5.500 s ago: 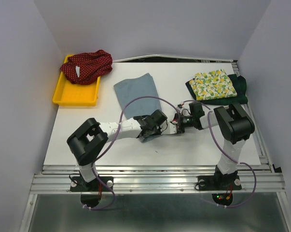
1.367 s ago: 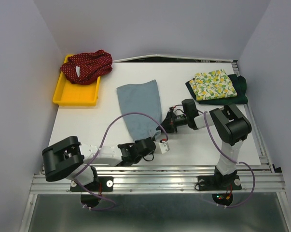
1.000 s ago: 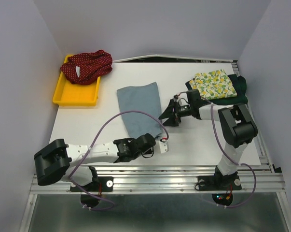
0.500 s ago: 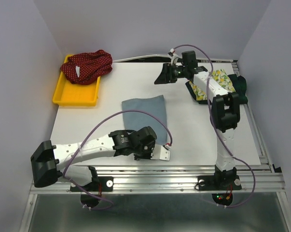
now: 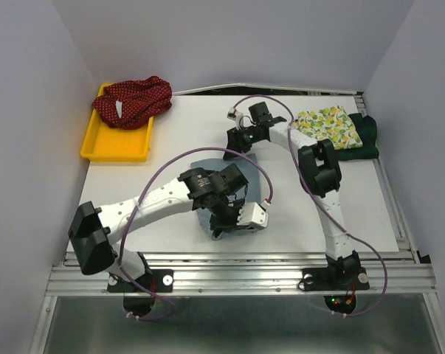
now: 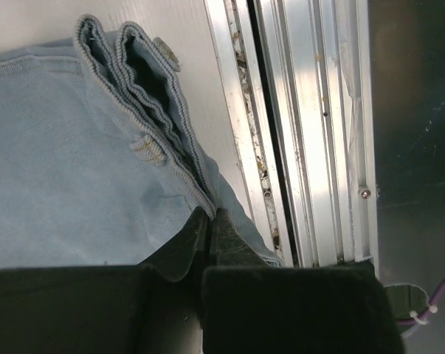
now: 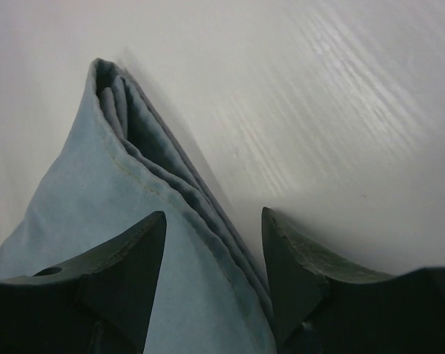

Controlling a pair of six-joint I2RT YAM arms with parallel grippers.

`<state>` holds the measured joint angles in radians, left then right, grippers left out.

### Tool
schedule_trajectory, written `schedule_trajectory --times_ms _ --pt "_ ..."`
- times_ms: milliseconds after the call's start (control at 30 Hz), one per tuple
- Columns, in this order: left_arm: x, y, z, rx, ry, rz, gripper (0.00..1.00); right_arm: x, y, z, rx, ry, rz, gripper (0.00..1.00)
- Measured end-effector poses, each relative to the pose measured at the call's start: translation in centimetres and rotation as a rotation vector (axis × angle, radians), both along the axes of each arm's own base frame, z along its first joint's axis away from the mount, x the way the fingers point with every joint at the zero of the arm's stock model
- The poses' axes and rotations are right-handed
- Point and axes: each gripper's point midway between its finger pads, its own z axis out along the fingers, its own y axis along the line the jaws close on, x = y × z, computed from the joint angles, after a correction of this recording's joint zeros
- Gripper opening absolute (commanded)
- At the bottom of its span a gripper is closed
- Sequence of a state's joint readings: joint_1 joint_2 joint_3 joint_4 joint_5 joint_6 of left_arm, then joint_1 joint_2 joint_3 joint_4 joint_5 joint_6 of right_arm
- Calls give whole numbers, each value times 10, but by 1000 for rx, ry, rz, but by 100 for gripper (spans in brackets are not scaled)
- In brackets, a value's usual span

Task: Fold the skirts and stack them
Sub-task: Fold the skirt

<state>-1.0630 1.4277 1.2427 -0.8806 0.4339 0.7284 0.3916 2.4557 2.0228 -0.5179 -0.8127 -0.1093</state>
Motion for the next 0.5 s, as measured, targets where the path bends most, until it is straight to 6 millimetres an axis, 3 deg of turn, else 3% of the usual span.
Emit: schedule_trajectory --times_ms 167,367,500 --pt "24 3 3 31 58 27 6 -35 13 -7 15 11 99 44" --pt "79 -2 28 -11 38 73 6 -67 17 -16 30 50 164 41" --pt "101 4 30 -12 18 90 6 -84 18 -16 47 83 195 40"
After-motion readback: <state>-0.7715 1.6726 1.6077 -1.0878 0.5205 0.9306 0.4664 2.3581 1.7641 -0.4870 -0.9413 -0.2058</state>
